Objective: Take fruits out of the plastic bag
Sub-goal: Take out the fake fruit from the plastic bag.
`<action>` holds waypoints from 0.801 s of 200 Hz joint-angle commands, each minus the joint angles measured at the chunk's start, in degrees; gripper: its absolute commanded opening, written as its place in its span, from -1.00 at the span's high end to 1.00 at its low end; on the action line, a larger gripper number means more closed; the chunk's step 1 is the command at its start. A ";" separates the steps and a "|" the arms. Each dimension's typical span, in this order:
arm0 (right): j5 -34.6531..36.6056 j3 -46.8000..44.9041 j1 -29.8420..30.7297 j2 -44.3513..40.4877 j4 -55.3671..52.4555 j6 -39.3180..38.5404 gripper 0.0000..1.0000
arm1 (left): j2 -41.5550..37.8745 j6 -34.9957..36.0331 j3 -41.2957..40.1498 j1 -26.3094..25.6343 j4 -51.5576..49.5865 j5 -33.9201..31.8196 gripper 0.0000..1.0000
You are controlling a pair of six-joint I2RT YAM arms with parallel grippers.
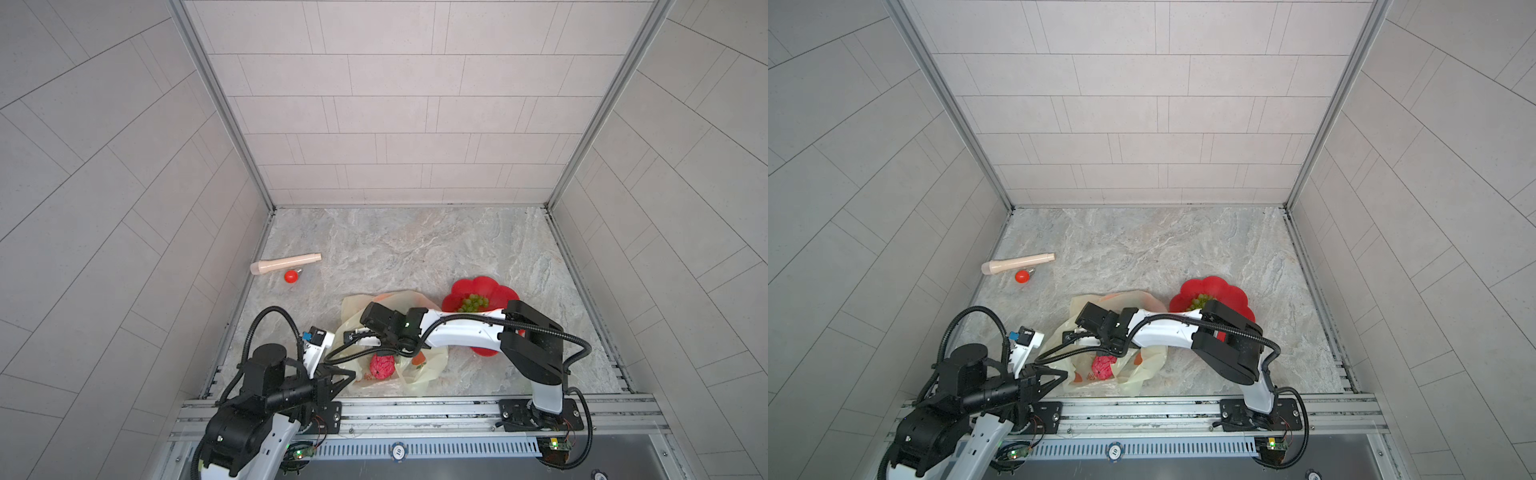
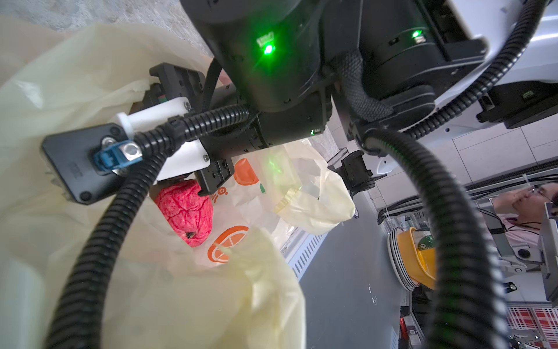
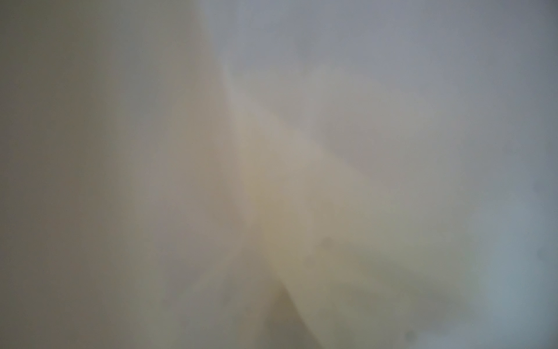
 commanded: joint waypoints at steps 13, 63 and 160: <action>-1.65 1.57 0.01 -4.85 -5.19 1.03 1.00 | -0.17 1.03 -0.14 -0.03 -0.01 0.59 0.90; -4.02 1.93 -0.19 -9.85 -6.79 3.88 1.00 | -0.61 0.94 -0.14 -0.01 -0.10 0.26 0.90; -6.15 3.49 -0.65 -19.03 -3.92 12.27 1.00 | 1.20 -1.51 1.02 0.26 -0.89 -5.12 0.89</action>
